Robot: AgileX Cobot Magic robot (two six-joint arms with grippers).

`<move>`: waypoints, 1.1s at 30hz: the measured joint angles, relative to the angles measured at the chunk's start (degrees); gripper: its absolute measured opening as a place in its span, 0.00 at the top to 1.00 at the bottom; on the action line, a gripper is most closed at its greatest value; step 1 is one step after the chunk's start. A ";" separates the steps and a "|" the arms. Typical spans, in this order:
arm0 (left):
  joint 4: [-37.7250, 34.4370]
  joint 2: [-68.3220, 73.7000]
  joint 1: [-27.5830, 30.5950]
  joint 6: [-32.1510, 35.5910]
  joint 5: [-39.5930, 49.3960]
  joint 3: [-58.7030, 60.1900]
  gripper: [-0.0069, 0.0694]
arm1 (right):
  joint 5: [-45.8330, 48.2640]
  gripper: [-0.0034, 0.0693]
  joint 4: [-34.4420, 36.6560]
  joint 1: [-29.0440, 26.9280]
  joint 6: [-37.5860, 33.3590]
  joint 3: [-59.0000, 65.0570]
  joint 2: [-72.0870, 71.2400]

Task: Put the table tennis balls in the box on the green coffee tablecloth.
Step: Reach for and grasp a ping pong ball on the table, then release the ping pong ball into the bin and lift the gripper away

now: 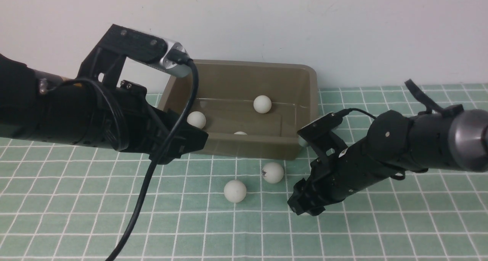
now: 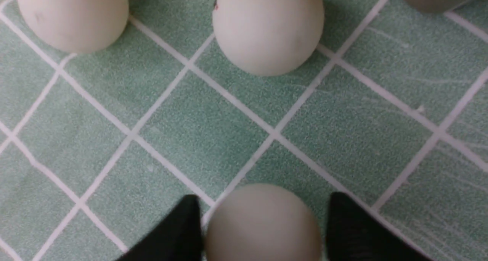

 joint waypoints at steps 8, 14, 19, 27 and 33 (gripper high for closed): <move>0.00 0.00 0.00 0.00 0.00 0.00 0.30 | 3.47 0.46 -11.43 -9.91 8.89 -0.25 -15.00; 0.00 0.00 0.00 0.00 0.00 0.00 0.30 | 3.53 0.46 6.93 -7.68 -7.79 -7.40 -11.46; 0.00 0.00 0.00 0.00 1.37 0.00 0.30 | 3.57 0.46 15.84 -7.48 -14.58 -17.70 -0.16; 0.00 0.00 0.00 0.00 2.03 0.00 0.30 | 4.61 0.34 16.11 -7.48 -15.54 -27.95 11.34; 0.00 0.00 0.00 0.00 3.04 0.00 0.30 | 7.81 0.27 5.92 -9.27 -9.75 -28.09 3.89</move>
